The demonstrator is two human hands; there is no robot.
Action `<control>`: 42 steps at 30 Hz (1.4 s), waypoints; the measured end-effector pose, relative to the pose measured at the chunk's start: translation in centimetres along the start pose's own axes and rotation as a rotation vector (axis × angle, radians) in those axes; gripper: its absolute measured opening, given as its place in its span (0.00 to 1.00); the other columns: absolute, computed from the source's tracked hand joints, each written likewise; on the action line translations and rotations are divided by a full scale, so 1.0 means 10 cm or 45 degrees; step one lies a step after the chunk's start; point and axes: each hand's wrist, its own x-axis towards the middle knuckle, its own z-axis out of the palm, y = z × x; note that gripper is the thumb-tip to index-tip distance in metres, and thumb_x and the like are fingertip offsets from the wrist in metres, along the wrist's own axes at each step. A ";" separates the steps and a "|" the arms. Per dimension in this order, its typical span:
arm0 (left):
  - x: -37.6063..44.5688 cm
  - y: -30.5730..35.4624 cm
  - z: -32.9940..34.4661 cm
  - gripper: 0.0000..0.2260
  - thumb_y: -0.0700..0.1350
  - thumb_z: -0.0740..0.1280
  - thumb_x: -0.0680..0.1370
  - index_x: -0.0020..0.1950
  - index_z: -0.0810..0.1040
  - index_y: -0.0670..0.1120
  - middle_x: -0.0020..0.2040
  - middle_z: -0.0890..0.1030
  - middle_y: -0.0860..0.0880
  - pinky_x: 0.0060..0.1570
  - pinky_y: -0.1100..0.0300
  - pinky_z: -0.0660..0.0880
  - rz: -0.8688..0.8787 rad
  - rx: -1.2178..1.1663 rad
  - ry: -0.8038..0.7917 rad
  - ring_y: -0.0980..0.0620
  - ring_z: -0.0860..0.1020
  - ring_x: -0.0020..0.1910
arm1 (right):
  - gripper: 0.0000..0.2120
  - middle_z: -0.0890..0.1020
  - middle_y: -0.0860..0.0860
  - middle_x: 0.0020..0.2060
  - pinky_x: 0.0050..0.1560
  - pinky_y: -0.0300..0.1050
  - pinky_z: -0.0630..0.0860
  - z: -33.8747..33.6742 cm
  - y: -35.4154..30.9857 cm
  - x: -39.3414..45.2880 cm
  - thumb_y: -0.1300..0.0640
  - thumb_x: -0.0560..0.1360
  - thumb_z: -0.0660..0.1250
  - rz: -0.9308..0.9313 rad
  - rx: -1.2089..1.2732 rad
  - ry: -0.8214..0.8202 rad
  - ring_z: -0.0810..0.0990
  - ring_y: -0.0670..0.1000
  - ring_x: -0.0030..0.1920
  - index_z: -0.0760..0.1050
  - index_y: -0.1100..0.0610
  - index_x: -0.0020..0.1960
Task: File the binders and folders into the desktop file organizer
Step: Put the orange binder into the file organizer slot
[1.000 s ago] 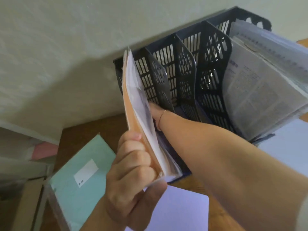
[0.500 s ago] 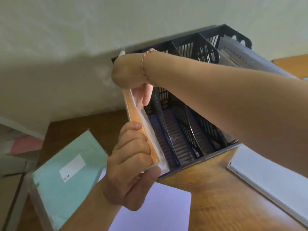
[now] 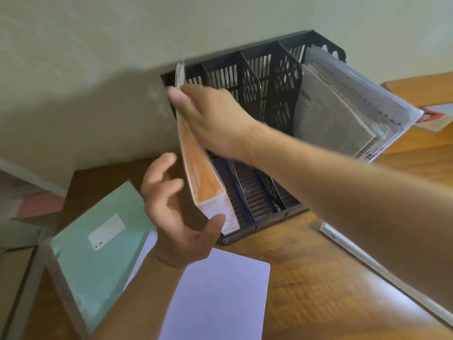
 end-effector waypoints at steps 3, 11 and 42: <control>-0.62 -0.01 -0.02 0.34 0.58 0.67 0.74 0.75 0.55 0.54 0.73 0.61 0.34 0.71 0.43 0.63 -0.563 -0.150 -0.129 0.36 0.63 0.73 | 0.10 0.81 0.54 0.44 0.45 0.48 0.76 0.03 0.33 -1.20 0.63 0.80 0.58 -0.189 0.221 0.283 0.80 0.53 0.45 0.78 0.65 0.52; -1.32 -0.03 0.09 0.26 0.43 0.73 0.74 0.70 0.70 0.53 0.60 0.81 0.56 0.57 0.66 0.77 -1.270 0.072 -0.613 0.55 0.80 0.60 | 0.26 0.81 0.47 0.52 0.72 0.70 0.43 0.83 1.06 -1.99 0.36 0.77 0.56 0.127 -0.857 -0.426 0.64 0.60 0.73 0.76 0.54 0.61; -1.39 -0.15 0.16 0.33 0.41 0.70 0.76 0.73 0.58 0.62 0.70 0.75 0.47 0.59 0.54 0.79 -1.069 0.135 -0.504 0.48 0.79 0.61 | 0.07 0.83 0.50 0.57 0.68 0.67 0.62 0.31 1.62 -2.23 0.59 0.76 0.69 -0.145 -0.786 0.132 0.78 0.58 0.60 0.84 0.52 0.51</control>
